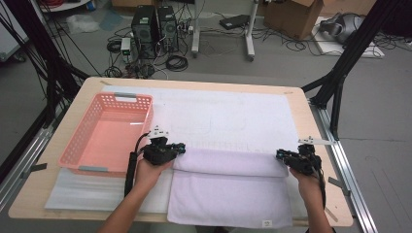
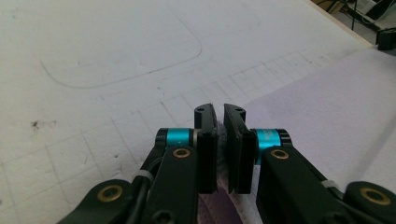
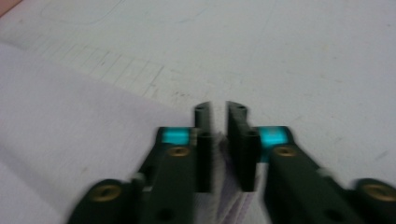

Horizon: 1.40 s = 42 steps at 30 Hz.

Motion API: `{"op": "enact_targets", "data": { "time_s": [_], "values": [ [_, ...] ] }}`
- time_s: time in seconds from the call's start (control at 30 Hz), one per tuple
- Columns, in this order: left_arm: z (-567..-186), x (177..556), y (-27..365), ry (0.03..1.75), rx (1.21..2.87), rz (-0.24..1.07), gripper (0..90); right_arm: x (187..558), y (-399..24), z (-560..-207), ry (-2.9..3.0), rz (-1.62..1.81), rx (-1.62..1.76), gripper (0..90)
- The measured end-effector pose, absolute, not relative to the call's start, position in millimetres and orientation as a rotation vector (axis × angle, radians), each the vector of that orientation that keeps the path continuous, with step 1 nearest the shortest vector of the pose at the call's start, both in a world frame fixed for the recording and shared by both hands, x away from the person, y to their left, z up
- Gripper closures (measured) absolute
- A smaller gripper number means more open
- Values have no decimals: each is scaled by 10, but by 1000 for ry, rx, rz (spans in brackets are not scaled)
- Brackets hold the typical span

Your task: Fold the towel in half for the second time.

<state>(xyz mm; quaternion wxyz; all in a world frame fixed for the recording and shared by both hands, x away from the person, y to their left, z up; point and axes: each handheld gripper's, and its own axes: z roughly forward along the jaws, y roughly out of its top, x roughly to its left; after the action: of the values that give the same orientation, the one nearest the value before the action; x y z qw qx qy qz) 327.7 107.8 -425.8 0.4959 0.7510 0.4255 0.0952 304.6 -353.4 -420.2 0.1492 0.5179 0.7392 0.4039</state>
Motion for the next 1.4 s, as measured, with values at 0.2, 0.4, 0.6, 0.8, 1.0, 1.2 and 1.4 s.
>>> {"op": "enact_targets", "data": {
  "time_s": [0.2,0.4,0.6,0.8,1.0,1.2,1.4],
  "values": [
    [-4222,3143,1125,994,1829,253,842,2831,-3568,-4176,2107,1170,1414,856],
    [-4255,3017,1168,984,1802,243,841,2614,-3602,-4157,2075,1192,1387,856],
    [-4180,2853,1189,934,1767,227,839,2457,-3602,-4098,2037,1238,1373,856],
    [-4168,2770,1241,921,1743,244,835,2319,-3606,-4070,2022,1260,1353,856],
    [-4200,2679,1244,934,1745,245,835,2234,-3625,-4084,2023,1265,1346,857],
    [-4220,2554,1262,944,1733,253,834,2095,-3658,-4083,2017,1280,1345,857],
    [-4233,2401,1282,943,1740,259,835,1934,-3648,-4079,2023,1276,1327,856]
  ]
}}
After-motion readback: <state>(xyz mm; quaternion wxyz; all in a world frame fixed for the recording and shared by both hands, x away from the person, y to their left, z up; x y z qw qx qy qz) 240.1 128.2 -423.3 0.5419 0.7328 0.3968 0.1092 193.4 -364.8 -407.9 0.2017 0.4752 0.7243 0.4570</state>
